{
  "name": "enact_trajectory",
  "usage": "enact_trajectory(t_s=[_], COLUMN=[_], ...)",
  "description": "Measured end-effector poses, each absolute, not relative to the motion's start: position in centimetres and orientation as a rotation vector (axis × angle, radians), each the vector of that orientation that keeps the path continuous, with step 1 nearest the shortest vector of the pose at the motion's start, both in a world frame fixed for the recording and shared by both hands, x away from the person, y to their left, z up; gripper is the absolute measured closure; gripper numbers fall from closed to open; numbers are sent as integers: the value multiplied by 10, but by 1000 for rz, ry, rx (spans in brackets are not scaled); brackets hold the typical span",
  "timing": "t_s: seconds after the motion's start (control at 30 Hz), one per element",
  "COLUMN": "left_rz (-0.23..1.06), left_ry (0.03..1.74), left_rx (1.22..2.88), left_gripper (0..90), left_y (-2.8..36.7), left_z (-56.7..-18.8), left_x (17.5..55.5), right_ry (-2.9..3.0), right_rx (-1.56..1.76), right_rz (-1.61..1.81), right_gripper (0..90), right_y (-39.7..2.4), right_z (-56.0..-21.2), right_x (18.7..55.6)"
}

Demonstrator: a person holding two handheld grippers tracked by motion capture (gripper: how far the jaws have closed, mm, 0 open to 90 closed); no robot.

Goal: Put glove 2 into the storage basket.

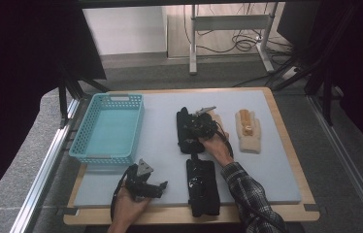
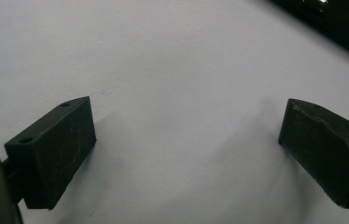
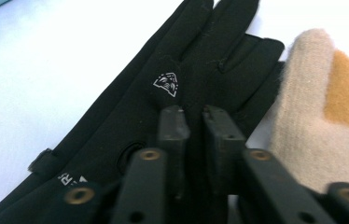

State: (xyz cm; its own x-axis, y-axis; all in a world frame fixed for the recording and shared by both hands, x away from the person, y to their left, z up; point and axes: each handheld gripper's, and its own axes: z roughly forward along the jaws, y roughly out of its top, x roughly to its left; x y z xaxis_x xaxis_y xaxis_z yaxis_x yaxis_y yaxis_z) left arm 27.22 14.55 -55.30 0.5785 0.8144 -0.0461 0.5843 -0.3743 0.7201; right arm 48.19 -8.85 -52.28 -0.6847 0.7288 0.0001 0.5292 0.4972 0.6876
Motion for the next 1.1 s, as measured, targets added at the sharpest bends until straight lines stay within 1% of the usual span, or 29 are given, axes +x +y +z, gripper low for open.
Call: enact_trajectory(t_s=[0.1, 0.3, 0.4, 0.43, 0.47, 0.6, 0.63, 0.67, 0.77, 0.83, 1.07, 1.1], left_rz=[415, 414, 415, 415, 415, 417, 417, 416, 417, 417, 417, 417], left_ry=[1110, 1111, 1110, 1110, 1110, 1109, 1109, 1109, 1109, 1109, 1111, 1111], left_rx=[2099, 2098, 2101, 2101, 2100, 2100, 2100, 2100, 2100, 2100, 2095, 2095], left_gripper=[41, 41, 41, 41, 41, 41, 41, 41, 41, 41, 41, 41], left_y=[146, 146, 146, 146, 146, 146, 146, 146, 146, 146, 145, 145], left_z=[-553, -553, -553, -553, -553, -553, -553, -553, -553, -553, -553, -553], left_x=[272, 272, 272, 272, 272, 272, 272, 272, 272, 272, 272, 272], right_ry=[2458, 2446, 2436, 2436, 2428, 2406, 2406, 2401, 2395, 2399, 2421, 2421], right_rx=[1047, 1048, 1020, 1020, 1011, 1005, 1005, 1011, 1002, 983, 995, 995], right_rz=[952, 1049, 1089, 1089, 1110, 1164, 1164, 1201, 1228, 1241, 1254, 1254], right_gripper=[816, 821, 820, 820, 820, 818, 818, 817, 816, 816, 814, 814], right_y=[-86, -87, -85, -85, -85, -88, -88, -92, -96, -102, -120, -120], right_z=[-520, -502, -486, -486, -475, -454, -454, -444, -436, -430, -435, -435], right_x=[481, 477, 471, 471, 466, 454, 454, 447, 436, 417, 365, 365])
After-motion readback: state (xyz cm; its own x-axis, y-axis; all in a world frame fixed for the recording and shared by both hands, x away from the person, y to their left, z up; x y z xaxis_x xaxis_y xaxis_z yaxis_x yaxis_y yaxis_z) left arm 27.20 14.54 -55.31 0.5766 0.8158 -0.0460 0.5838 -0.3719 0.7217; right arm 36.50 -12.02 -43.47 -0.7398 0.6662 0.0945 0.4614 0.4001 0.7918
